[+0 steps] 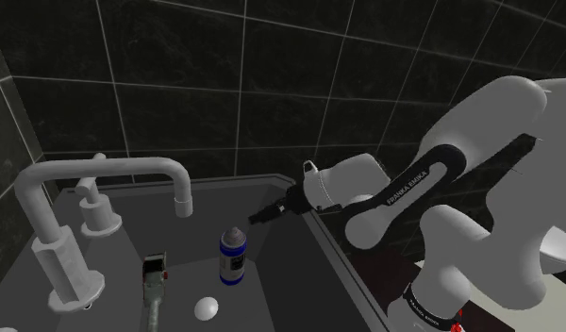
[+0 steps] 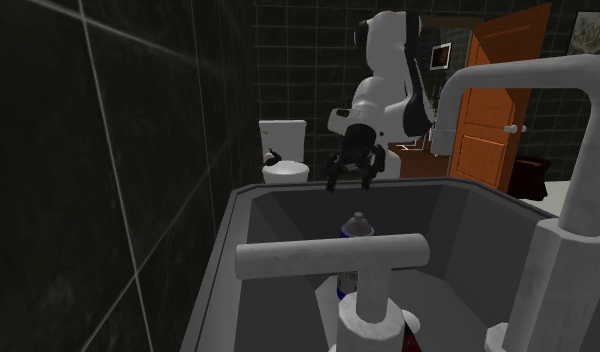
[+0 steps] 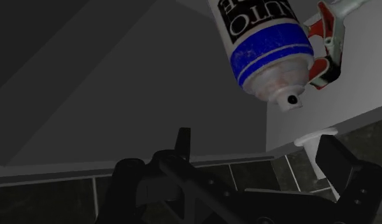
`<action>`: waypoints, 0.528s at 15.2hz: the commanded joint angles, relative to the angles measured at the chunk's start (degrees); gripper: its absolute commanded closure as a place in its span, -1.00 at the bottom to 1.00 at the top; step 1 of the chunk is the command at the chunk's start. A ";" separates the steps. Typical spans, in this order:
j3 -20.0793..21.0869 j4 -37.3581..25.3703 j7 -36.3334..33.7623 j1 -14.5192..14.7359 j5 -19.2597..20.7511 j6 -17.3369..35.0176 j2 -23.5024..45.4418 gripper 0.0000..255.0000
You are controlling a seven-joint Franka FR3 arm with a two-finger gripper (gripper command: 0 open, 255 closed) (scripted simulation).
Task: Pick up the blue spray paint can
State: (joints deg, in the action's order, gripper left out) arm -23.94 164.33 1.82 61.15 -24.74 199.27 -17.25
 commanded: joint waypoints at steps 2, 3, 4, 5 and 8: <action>-19.49 -2.66 -14.75 17.64 17.19 11.66 10.61 -1.00; -22.67 -4.13 -21.34 19.81 23.27 14.75 15.24 -1.00; -24.30 -5.86 -27.33 20.75 28.04 17.81 20.07 -1.00; -22.60 -6.33 -28.34 19.02 28.71 18.57 21.15 -1.00; -21.20 -6.73 -32.76 16.64 31.91 21.67 25.51 -1.00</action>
State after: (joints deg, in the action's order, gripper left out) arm -45.33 157.82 -28.83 78.43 5.51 219.55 6.43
